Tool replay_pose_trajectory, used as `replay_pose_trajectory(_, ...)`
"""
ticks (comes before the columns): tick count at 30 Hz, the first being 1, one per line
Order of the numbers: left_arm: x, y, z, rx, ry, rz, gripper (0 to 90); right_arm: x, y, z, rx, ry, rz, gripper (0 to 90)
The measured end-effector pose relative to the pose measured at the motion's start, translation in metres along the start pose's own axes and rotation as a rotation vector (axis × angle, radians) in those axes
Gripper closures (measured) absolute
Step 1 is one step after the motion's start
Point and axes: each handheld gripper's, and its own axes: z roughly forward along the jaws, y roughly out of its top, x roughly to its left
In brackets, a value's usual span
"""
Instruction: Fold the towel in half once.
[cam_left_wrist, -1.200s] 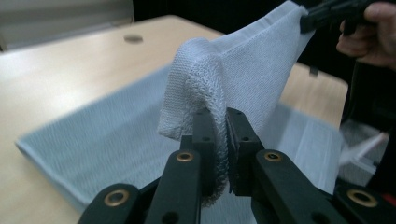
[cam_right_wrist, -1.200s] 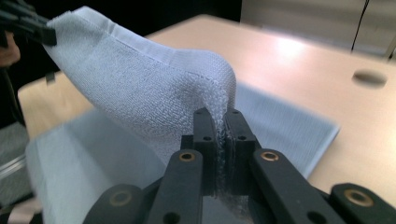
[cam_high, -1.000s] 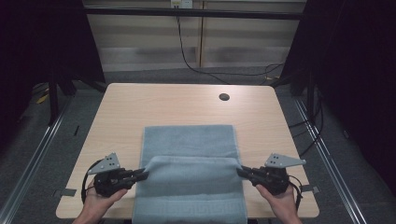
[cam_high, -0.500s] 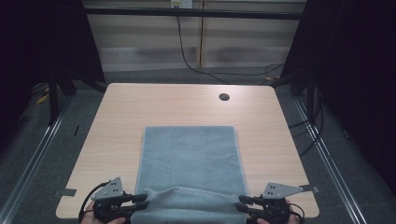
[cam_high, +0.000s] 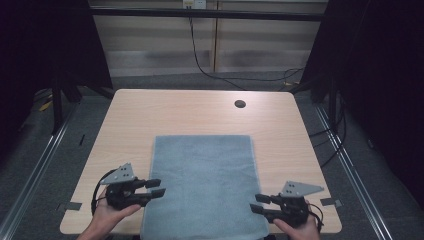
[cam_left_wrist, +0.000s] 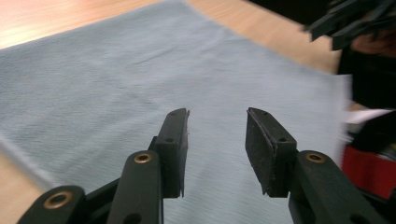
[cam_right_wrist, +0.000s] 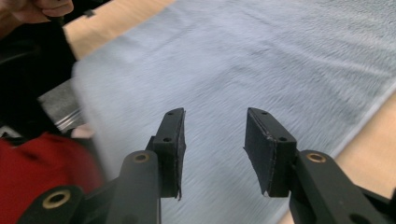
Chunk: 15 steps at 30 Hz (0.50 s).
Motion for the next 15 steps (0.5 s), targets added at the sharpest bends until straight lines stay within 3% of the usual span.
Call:
replay_pose_trajectory(4,0.029,-0.001,0.019,0.056,0.061,-0.052,58.1,-0.028,0.015,0.026,0.026,-0.028,0.01,57.8)
replay_pose_trajectory(7,0.045,0.002,0.03,0.077,0.078,-0.083,58.0,-0.045,0.029,0.042,0.03,-0.043,0.021,57.8)
replay_pose_trajectory(12,0.068,0.014,0.045,0.071,0.111,-0.121,59.2,-0.065,0.053,0.066,0.031,-0.06,0.019,55.8)
replay_pose_trajectory(14,0.074,0.018,0.051,0.066,0.147,-0.104,59.1,-0.074,0.062,0.08,0.033,-0.065,0.024,55.2)
replay_pose_trajectory(15,0.076,0.02,0.053,0.065,0.152,-0.124,59.2,-0.076,0.064,0.084,0.041,-0.072,0.027,54.6)
